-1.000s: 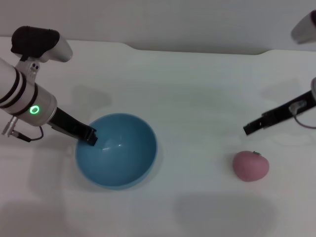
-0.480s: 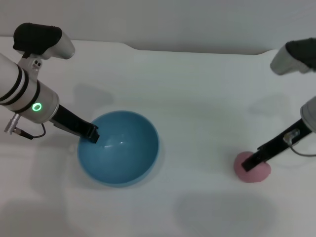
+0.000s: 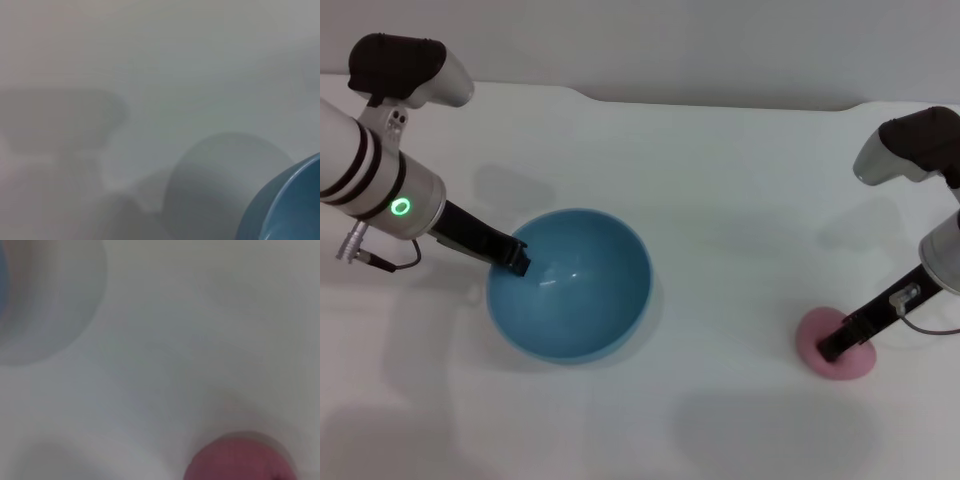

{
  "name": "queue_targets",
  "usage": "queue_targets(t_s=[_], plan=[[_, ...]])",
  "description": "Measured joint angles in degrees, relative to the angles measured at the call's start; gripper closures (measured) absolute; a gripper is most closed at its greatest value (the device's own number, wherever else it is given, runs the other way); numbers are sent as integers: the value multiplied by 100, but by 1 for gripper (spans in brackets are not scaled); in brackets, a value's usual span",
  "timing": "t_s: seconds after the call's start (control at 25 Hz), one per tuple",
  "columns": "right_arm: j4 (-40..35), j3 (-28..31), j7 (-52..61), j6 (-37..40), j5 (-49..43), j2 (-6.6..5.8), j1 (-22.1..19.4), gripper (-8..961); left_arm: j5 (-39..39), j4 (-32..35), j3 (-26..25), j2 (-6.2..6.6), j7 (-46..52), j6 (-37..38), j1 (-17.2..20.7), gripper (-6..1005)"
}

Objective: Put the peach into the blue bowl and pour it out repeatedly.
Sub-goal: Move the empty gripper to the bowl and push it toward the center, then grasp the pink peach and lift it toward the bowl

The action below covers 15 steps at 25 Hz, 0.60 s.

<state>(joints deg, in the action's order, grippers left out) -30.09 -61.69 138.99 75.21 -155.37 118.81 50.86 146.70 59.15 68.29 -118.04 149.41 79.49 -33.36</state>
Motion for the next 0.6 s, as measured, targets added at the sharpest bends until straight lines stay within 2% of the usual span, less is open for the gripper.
queue_targets(t_s=[0.2,0.32,0.52,0.6], plan=[[-316,-33,-200,-89,157,1,-226,497,-112,0,30,-11,1,0,-16,1000],[-579,-15,-444,-81,627,-17,-428,509,-315,-3,134,-4,4,1,-14,999],[-1181,312,-903,-14,1431,-28,-844,705,-563,5,170,-28,2,-85,-12,999],[-1306,542,-1104,41,1658,-28,-928,742,-913,-30,183,-22,-2,-158,9,999]])
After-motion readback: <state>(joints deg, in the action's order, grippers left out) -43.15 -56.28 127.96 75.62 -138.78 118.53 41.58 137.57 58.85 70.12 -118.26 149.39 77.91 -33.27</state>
